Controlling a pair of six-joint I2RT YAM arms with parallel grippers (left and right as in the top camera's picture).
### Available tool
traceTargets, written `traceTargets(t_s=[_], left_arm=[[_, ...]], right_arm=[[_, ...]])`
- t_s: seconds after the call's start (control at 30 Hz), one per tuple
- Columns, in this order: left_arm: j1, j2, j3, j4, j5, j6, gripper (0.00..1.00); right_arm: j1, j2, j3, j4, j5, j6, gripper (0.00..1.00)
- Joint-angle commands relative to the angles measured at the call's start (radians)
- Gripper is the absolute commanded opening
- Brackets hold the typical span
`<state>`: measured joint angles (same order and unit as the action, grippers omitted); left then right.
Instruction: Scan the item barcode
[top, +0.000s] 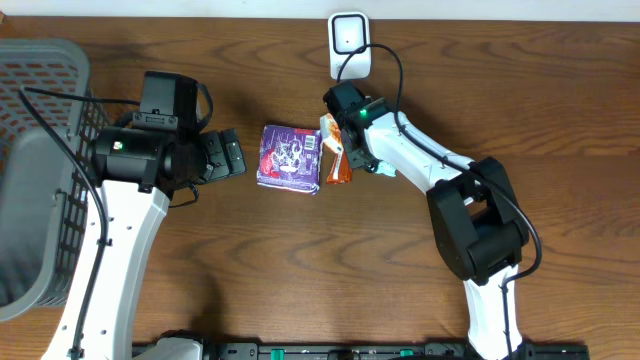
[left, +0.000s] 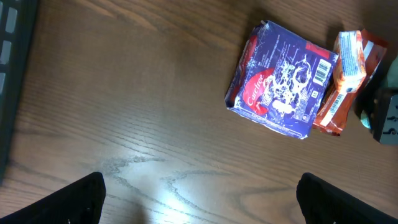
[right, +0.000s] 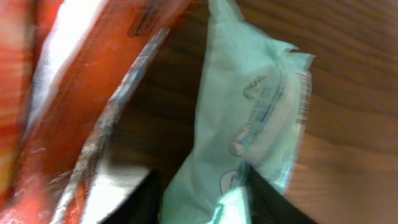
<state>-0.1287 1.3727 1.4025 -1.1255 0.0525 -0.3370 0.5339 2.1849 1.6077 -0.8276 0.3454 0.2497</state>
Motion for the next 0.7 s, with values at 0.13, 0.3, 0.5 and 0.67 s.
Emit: traceTargets(t_s=[0.13,0.3,0.5,0.67], left_arm=[[0.003,0.001,0.006,-0.003,-0.009,0.002,0.98],[0.003,0.001,0.006,-0.003,-0.009,0.002,0.98],[0.003,0.001,0.006,-0.003,-0.009,0.002,0.98],[0.003,0.001,0.006,-0.003,-0.009,0.002,0.98]], right_arm=[[-0.025,-0.008,-0.013,-0.034,-0.109,0.008,0.03],[-0.100,-0.065,0.140,-0.151,-0.376,-0.022,0.01],[-0.262,-0.071,0.186,-0.236,-0.860,-0.126,0.01],[-0.386,-0.056,0.047,-0.214,-1.014,-0.188,0.01]])
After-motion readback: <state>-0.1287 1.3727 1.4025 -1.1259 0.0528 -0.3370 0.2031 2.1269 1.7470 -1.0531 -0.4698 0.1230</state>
